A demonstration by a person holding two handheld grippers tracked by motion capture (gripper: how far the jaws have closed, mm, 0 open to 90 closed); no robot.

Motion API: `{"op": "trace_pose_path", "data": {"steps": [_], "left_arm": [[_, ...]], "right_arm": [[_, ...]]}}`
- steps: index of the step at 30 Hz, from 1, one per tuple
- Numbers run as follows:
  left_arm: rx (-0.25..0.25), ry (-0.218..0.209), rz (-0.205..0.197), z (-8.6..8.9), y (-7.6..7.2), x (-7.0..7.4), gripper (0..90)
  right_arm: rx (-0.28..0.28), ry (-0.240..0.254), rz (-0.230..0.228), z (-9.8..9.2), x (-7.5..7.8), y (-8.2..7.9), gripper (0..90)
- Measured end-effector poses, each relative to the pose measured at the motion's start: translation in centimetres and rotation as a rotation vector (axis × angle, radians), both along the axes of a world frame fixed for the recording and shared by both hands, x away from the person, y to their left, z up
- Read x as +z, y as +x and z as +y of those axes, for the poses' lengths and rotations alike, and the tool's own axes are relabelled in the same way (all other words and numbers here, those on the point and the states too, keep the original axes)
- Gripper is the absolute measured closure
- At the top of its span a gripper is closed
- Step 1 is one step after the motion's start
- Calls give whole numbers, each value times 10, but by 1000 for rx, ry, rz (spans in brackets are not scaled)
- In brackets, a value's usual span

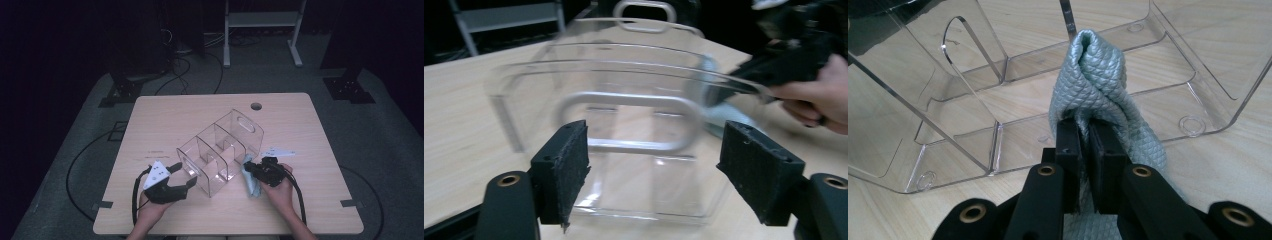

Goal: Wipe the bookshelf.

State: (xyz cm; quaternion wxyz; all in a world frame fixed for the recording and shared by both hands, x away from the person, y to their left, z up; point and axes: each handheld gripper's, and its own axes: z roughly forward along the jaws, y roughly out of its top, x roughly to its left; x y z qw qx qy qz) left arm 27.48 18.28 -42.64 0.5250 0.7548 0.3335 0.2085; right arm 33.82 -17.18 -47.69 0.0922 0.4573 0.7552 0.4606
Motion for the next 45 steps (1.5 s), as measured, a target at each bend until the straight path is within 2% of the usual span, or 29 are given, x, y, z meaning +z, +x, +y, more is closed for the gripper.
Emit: {"op": "trace_pose_path", "data": {"steps": [5,8,12,14,17,19,21,23,25,27,29,31,33,36,39,41,42,45], "left_arm": [[49,2,10,11,22,-4,208],[65,10,9,13,31,-6,186],[75,24,3,13,40,-7,174],[70,35,5,11,44,-9,175],[44,26,-3,10,50,-11,258],[38,18,5,9,53,-12,311],[27,6,15,10,53,-13,369],[37,8,6,10,52,-13,425],[42,-12,2,11,52,-15,460],[44,-15,1,12,52,-15,464],[41,-17,1,12,50,-15,466],[40,-14,2,12,49,-15,465],[45,-11,2,11,48,-14,466],[52,-17,2,10,47,-15,466],[52,-17,2,11,47,-15,466],[50,-24,4,11,47,-15,465],[49,-25,4,11,47,-15,465],[52,-32,10,12,47,-15,465]], "right_arm": [[4,-6,9,-1,-4,1,834],[7,-5,29,-2,-6,1,835],[13,26,0,-5,2,-5,834],[34,35,-18,-2,5,-11,834],[88,42,-18,9,7,-21,834],[120,40,-23,17,6,-23,834],[142,32,-15,25,3,-25,834],[155,8,-2,33,-2,-26,834],[161,-10,5,39,-5,-26,834],[158,-16,-1,41,-5,-26,834],[151,23,-26,38,5,-29,835],[154,38,-59,36,15,-33,834],[161,46,-73,36,19,-37,834],[167,18,-54,39,10,-39,834],[168,-18,-8,44,-8,-36,832],[170,-31,14,45,-13,-33,832],[167,-32,15,45,-12,-33,832],[162,-47,-23,46,-3,-37,832]]}}
